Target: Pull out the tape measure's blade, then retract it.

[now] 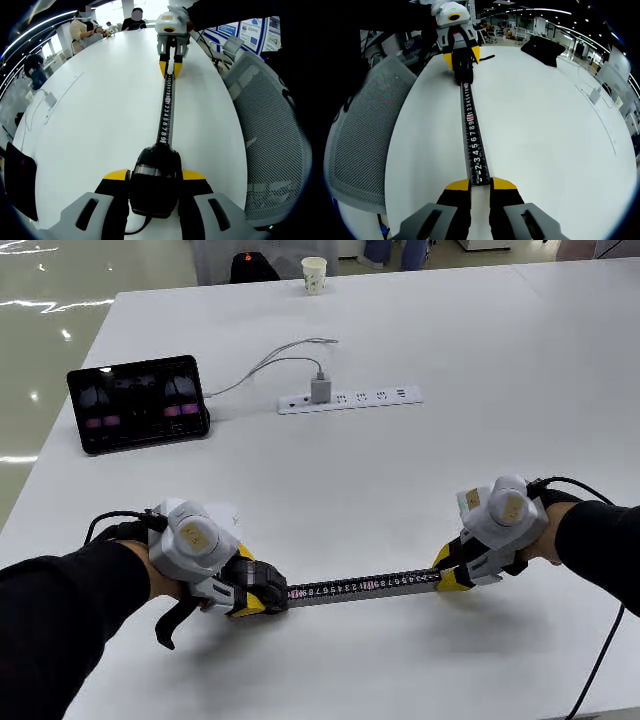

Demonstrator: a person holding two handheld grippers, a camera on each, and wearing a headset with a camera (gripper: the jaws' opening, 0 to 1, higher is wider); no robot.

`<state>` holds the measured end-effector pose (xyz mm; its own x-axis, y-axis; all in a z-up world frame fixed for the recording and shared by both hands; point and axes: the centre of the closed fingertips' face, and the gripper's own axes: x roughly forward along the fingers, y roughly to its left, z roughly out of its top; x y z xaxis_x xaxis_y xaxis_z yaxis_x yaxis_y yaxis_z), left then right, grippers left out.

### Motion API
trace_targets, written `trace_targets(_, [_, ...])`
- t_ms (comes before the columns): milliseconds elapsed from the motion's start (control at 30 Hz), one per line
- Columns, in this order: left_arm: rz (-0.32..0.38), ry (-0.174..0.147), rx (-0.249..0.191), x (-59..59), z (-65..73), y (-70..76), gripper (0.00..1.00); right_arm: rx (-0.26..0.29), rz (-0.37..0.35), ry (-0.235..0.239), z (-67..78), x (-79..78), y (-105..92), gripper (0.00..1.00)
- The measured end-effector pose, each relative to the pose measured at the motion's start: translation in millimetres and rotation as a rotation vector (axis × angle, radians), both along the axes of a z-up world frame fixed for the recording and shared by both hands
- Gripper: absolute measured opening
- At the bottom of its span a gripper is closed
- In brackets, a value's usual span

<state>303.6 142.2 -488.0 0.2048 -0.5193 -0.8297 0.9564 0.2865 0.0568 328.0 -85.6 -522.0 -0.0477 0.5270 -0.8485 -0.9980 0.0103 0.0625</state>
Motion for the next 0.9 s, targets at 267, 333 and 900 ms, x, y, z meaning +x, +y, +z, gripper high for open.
trace_targets(267, [0.0,0.0,0.002,0.8,-0.5,0.1,0.32,-0.006,-0.005,-0.008,0.0,1.0,-5.5,0.09])
trace_targets(333, [0.0,0.001,0.003,0.9,-0.6,0.2,0.32,-0.006,-0.009,-0.008,0.1,0.9,-6.6,0.09])
trace_targets(900, [0.002,-0.001,0.003,0.7,0.1,-0.4,0.32,-0.013,-0.02,-0.006,0.6,1.2,-17.1,0.09])
